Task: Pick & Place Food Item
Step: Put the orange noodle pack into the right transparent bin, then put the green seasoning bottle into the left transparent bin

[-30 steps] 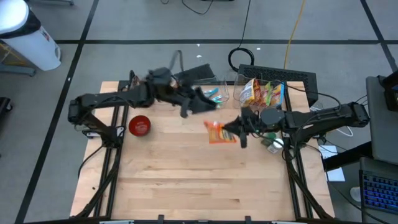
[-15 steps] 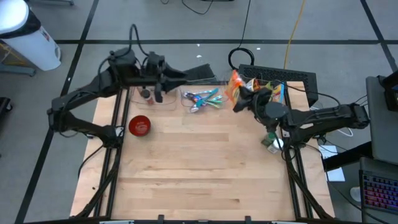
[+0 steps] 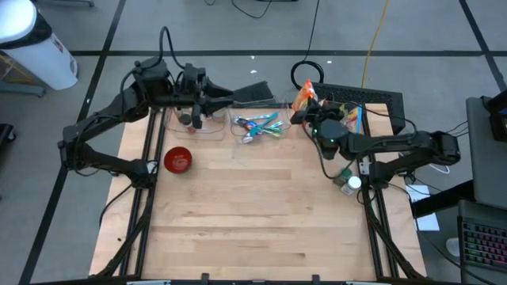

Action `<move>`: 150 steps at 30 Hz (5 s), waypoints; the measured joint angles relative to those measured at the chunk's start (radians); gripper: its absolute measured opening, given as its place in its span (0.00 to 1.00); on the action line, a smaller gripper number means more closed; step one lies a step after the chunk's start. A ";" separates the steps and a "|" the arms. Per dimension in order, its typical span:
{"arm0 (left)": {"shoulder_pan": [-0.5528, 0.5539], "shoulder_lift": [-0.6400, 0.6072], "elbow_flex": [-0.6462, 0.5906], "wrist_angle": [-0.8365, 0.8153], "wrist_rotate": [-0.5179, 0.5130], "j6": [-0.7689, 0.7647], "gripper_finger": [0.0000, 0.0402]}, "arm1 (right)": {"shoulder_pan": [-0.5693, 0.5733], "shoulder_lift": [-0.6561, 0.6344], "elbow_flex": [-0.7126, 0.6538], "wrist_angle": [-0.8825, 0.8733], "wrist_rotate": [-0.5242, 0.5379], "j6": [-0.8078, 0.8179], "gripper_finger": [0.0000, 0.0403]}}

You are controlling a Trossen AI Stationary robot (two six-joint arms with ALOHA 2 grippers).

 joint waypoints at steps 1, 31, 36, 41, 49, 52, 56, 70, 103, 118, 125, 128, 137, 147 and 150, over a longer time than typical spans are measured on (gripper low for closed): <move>0.000 0.000 0.000 -0.001 0.000 0.002 0.40 | -0.008 0.010 0.000 0.000 0.000 0.000 0.00; 0.000 0.000 0.000 -0.104 0.003 0.012 0.40 | -0.126 0.158 -0.088 -0.007 0.177 0.233 0.00; 0.000 0.000 0.000 -0.104 0.003 0.012 0.40 | -0.170 0.167 -0.108 -0.006 0.168 0.260 0.00; 0.000 0.000 0.000 -0.104 0.002 0.012 0.40 | -0.212 0.223 -0.106 0.029 0.068 0.260 0.00; 0.003 0.000 0.000 -0.110 0.003 0.024 0.40 | -0.228 0.345 -0.105 0.109 0.017 0.260 0.00; 0.003 0.000 0.000 -0.112 0.002 0.024 0.40 | -0.228 0.375 -0.103 0.113 0.017 0.271 0.00; 0.003 0.000 0.000 -0.123 0.002 0.025 0.40 | -0.227 0.419 -0.103 0.115 0.006 0.305 0.00; 0.003 0.000 0.000 -0.163 0.002 0.031 0.40 | -0.241 0.464 -0.103 0.113 -0.148 0.302 0.01; 0.002 0.000 0.000 -0.177 0.036 -0.003 0.40 | -0.214 0.284 -0.113 -0.074 -0.193 0.089 0.36; 0.002 -0.002 0.000 -0.177 0.078 0.017 0.40 | -0.187 0.170 -0.134 0.226 -0.197 -0.324 0.41; 0.024 -0.011 -0.001 -0.179 0.074 0.059 0.40 | -0.076 -0.036 -0.112 0.224 -0.290 -0.680 0.40; 0.033 -0.011 -0.001 -0.179 0.074 0.031 0.40 | -0.001 -0.125 -0.058 0.092 -0.262 -0.737 0.40; 0.037 -0.011 -0.001 -0.179 0.097 0.052 0.40 | 0.249 -0.242 0.267 -0.680 -0.280 -0.519 0.41; 0.034 -0.009 -0.001 -0.179 0.123 0.057 0.40 | 0.365 -0.183 0.574 -1.543 -0.571 0.041 0.43; 0.034 -0.006 -0.001 -0.186 0.122 0.057 0.40 | 0.365 -0.156 0.588 -1.714 -0.702 0.156 0.42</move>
